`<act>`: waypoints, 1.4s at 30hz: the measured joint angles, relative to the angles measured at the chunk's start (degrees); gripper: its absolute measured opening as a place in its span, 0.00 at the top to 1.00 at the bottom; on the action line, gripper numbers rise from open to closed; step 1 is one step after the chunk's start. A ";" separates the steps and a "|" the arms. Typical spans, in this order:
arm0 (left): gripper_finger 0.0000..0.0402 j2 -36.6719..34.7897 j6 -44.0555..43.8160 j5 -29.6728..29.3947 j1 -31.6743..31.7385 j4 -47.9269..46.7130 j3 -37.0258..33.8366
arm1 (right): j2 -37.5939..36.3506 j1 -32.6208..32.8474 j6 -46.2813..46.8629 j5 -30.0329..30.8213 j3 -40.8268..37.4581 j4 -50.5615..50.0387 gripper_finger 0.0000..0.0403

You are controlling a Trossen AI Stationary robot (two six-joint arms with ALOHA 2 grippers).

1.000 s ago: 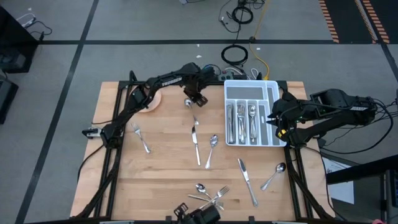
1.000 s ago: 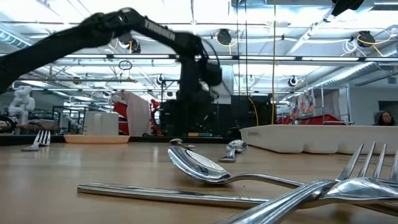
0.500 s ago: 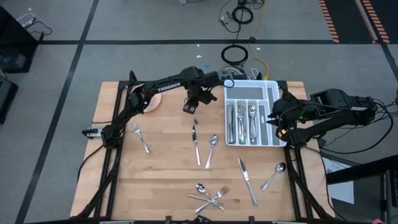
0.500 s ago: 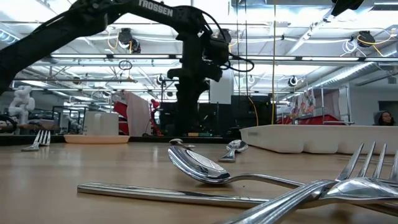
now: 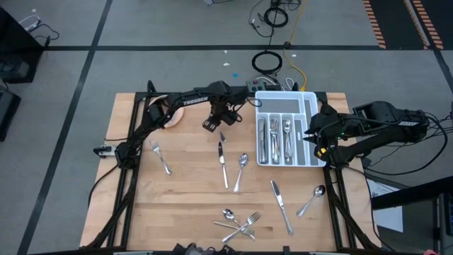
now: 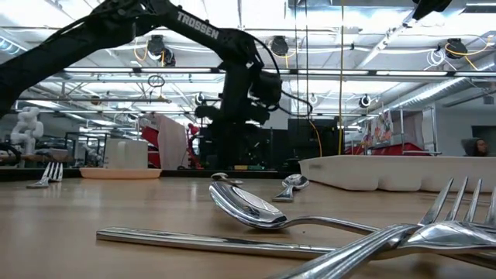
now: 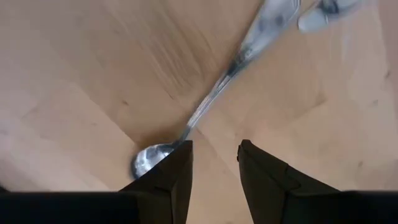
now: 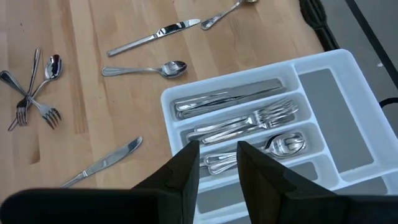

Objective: Sort silverware
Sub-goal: Put the silver spoon into the white cutlery tray

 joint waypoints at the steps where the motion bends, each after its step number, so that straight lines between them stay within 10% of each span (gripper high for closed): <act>1: 0.67 0.00 1.13 -0.24 0.00 0.53 -0.48 | 0.00 0.00 -0.30 0.00 0.00 0.00 0.75; 25: 0.68 -0.07 18.20 -1.80 -0.12 12.32 -10.25 | 0.00 0.02 -0.77 -0.01 0.00 -0.02 0.75; 35: 0.97 -0.08 19.58 -2.40 -0.11 14.82 -10.25 | 0.00 0.00 0.39 -0.01 0.00 -0.04 0.75; 42: 0.99 -0.20 18.87 -3.39 -0.33 11.64 -10.16 | 0.00 0.01 1.00 -0.12 0.00 -0.04 0.75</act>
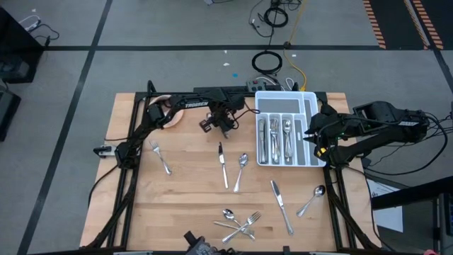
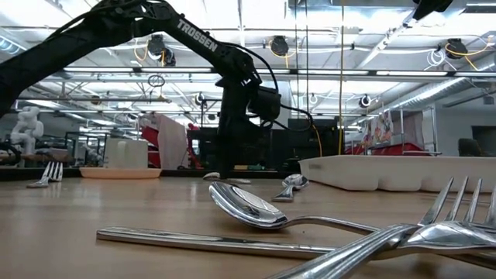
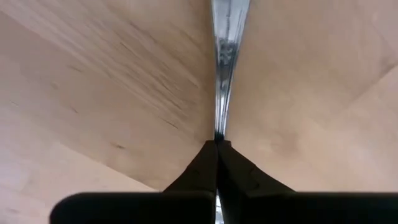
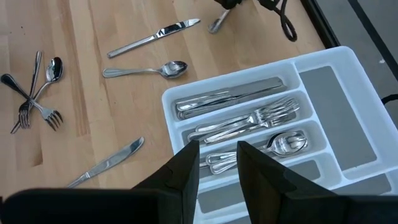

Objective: Sort silverware
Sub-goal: Put the silver spoon into the white cutlery tray

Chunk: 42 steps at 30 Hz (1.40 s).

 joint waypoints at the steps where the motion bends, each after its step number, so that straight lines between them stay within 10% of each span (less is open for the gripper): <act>1: 1.00 0.00 -1.03 -0.64 -0.15 -0.53 0.00 | 0.00 0.00 0.00 0.00 0.00 0.00 0.75; 21: 0.99 -7.63 -13.37 -3.69 -2.05 -3.65 0.99 | 0.02 0.00 -0.03 0.06 0.02 2.25 0.75; 42: 0.62 -7.44 -10.23 0.57 -0.09 3.63 -6.54 | 0.02 -0.01 -0.12 0.07 0.02 2.27 0.75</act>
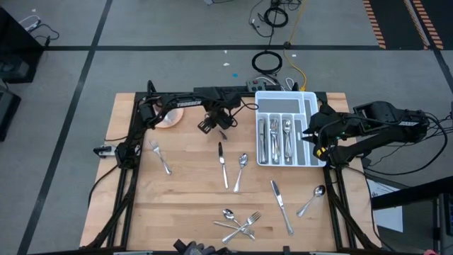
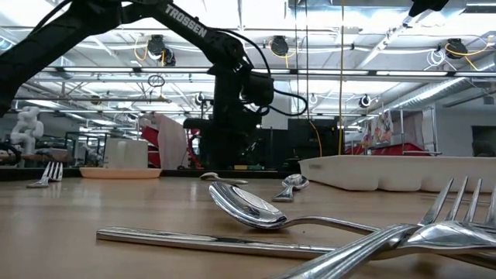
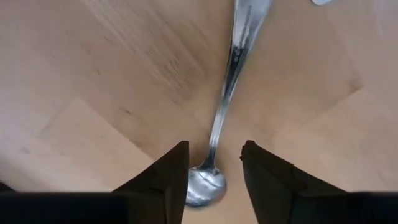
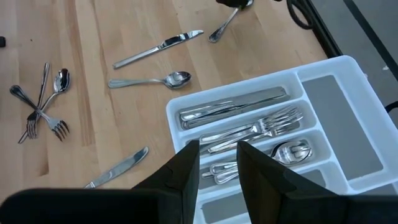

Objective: Sort silverware
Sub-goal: Put the silver spoon into the white cutlery tray

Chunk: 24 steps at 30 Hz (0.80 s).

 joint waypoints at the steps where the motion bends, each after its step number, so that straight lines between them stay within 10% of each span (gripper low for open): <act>1: 0.61 0.10 -0.01 0.06 -0.02 0.23 0.00 | 0.00 0.01 0.16 0.02 0.00 0.01 0.75; 24: 0.49 0.69 0.44 2.71 2.71 1.20 -2.87 | 0.00 0.00 0.34 0.25 0.00 1.68 0.75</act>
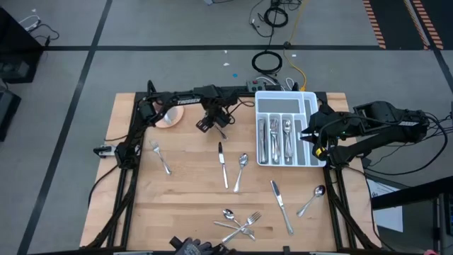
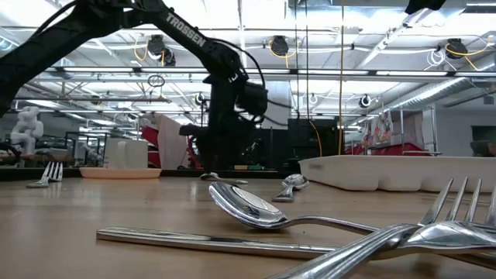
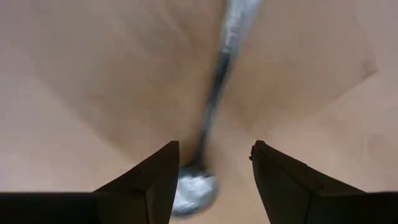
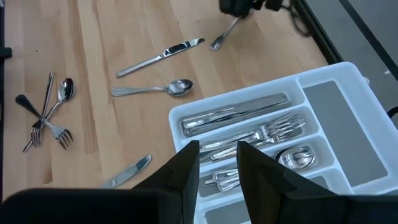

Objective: Sort silverware
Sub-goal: Put the silver spoon into the white cutlery tray

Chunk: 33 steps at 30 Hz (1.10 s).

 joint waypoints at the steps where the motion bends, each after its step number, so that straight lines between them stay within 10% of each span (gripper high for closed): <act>1: 0.49 0.01 -0.02 0.05 -0.02 0.18 -1.07 | 0.00 0.00 0.00 0.14 0.00 0.00 0.75; 11: 0.53 -0.51 1.57 -2.68 -0.66 4.61 -4.10 | 0.00 0.01 -0.02 1.29 0.00 -0.04 0.75; 19: 0.95 -0.34 0.87 -3.48 -0.63 6.97 -4.08 | 0.00 0.02 1.29 1.28 0.00 -0.04 0.75; 33: 0.98 -0.61 -6.57 -7.57 -3.01 -0.92 -2.57 | 0.00 0.00 1.44 1.90 0.00 -0.04 0.75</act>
